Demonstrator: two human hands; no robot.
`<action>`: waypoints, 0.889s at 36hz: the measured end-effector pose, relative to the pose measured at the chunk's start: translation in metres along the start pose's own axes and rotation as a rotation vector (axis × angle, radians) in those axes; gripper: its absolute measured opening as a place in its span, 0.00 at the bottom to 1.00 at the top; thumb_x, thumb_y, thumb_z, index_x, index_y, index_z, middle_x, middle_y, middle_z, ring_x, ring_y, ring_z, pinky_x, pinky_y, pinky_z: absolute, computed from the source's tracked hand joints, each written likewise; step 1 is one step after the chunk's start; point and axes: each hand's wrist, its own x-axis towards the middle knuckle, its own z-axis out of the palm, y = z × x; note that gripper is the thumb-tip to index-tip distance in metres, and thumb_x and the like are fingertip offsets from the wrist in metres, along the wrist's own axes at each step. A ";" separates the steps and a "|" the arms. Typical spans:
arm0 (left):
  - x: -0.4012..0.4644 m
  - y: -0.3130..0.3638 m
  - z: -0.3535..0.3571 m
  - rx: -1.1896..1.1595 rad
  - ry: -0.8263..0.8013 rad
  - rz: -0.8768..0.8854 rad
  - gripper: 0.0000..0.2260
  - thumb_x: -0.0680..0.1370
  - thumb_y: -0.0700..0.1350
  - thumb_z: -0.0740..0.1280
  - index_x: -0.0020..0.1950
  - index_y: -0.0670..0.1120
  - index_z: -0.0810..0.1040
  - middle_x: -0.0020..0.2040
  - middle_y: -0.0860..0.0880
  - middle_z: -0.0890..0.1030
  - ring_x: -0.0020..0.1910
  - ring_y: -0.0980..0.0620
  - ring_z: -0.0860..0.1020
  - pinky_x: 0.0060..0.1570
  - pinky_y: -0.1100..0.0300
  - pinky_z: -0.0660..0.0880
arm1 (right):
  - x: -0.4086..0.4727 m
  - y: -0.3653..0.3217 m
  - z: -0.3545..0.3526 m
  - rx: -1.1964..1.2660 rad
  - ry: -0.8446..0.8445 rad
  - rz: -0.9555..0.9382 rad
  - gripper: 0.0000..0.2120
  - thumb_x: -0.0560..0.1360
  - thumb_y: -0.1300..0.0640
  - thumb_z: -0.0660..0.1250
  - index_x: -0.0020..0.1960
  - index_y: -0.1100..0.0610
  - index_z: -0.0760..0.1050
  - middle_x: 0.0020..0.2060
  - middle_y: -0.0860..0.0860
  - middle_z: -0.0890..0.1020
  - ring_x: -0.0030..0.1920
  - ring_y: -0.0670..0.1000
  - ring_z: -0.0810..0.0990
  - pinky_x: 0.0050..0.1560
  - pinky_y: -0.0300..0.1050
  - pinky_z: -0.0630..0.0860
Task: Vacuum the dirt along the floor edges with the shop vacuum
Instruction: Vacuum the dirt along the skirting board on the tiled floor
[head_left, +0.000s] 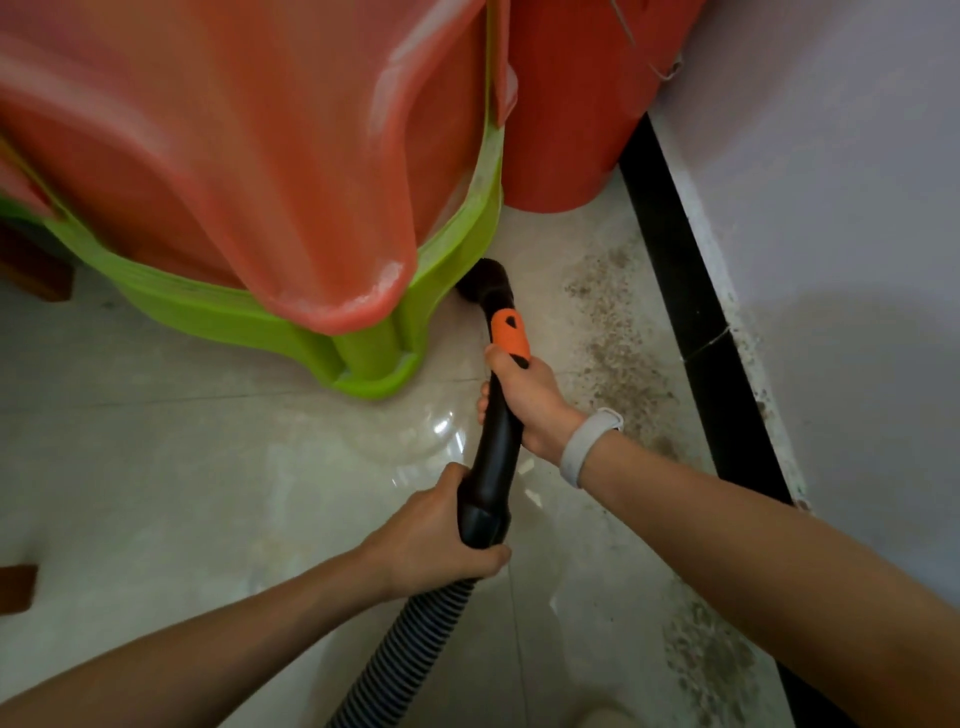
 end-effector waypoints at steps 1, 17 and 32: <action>0.001 0.001 0.000 0.004 -0.006 0.008 0.25 0.66 0.55 0.75 0.56 0.53 0.65 0.48 0.55 0.79 0.44 0.58 0.80 0.44 0.60 0.79 | 0.000 0.000 -0.003 0.003 0.021 -0.009 0.10 0.78 0.55 0.65 0.52 0.60 0.67 0.28 0.54 0.72 0.22 0.49 0.72 0.25 0.40 0.74; 0.074 0.045 -0.018 0.133 0.226 0.047 0.28 0.68 0.49 0.73 0.64 0.50 0.64 0.55 0.48 0.76 0.49 0.47 0.78 0.46 0.54 0.77 | 0.055 -0.058 -0.029 0.041 0.325 -0.114 0.12 0.79 0.55 0.63 0.41 0.60 0.66 0.27 0.55 0.72 0.23 0.52 0.73 0.26 0.43 0.74; 0.154 0.064 -0.023 0.150 0.300 0.079 0.23 0.70 0.45 0.73 0.58 0.44 0.65 0.52 0.43 0.78 0.46 0.44 0.78 0.43 0.53 0.75 | 0.113 -0.097 -0.049 0.012 0.452 -0.122 0.13 0.79 0.54 0.62 0.39 0.58 0.65 0.31 0.55 0.74 0.27 0.53 0.76 0.42 0.52 0.81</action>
